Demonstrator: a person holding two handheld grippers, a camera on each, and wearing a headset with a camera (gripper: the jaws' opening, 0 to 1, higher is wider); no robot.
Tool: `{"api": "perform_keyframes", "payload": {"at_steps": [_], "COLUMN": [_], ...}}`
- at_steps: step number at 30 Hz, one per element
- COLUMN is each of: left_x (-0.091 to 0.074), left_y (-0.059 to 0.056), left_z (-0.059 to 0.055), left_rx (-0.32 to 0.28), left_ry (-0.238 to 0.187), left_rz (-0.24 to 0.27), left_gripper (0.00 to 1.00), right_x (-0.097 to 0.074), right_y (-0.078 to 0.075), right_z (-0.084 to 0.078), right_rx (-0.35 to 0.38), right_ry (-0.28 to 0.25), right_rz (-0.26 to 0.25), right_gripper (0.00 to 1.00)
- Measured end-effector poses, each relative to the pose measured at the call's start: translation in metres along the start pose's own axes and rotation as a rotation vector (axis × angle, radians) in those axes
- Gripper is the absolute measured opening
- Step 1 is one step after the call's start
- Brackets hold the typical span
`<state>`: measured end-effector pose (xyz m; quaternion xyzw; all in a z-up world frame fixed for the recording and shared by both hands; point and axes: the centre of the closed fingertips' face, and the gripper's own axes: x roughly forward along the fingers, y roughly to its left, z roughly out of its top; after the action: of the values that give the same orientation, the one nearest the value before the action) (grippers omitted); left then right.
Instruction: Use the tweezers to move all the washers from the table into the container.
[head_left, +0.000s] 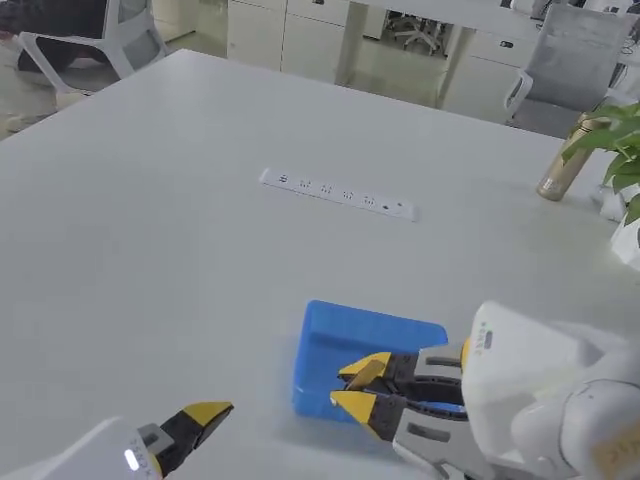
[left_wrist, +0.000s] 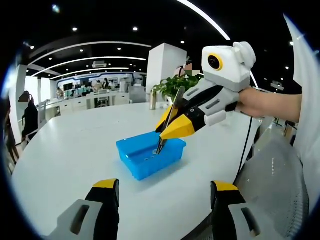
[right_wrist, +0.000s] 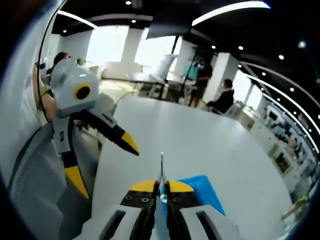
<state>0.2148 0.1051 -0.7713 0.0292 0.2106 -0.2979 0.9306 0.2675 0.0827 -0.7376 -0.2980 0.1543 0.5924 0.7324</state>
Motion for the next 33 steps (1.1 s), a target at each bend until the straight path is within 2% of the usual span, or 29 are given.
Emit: {"api": "perform_keyframes", "payload": {"at_steps": [4,7,14,17,23,33], "left_x": [0.0,0.0,0.0,0.0,0.0,0.001], "left_y": [0.0,0.0,0.0,0.001,0.0,-0.001], "left_z": [0.0,0.0,0.0,0.0,-0.001,-0.002], "left_rx": [0.001,0.0,0.002,0.0,0.004,0.004], "left_ry": [0.001,0.002,0.002,0.002,0.004,0.008], "left_rz": [0.0,0.0,-0.001,0.002,-0.002,-0.006], "left_gripper": [0.75,0.75,0.75,0.74,0.74,0.74], "right_x": [-0.001,-0.002,-0.001,-0.003,-0.004,-0.008], "right_y": [-0.008,-0.015,-0.026,-0.024,-0.015,-0.015], "right_z": [0.006,0.008,0.001,-0.003,-0.016,-0.018], "right_rx": [0.074,0.092,0.109,0.15,0.174,0.194], "right_ry": [-0.041,-0.058,-0.04,-0.052,-0.028,-0.031], "right_rz": [-0.014,-0.033,-0.056,-0.05,-0.038,-0.055], "right_gripper": [0.03,0.03,0.02,0.03,0.03,0.03]}}
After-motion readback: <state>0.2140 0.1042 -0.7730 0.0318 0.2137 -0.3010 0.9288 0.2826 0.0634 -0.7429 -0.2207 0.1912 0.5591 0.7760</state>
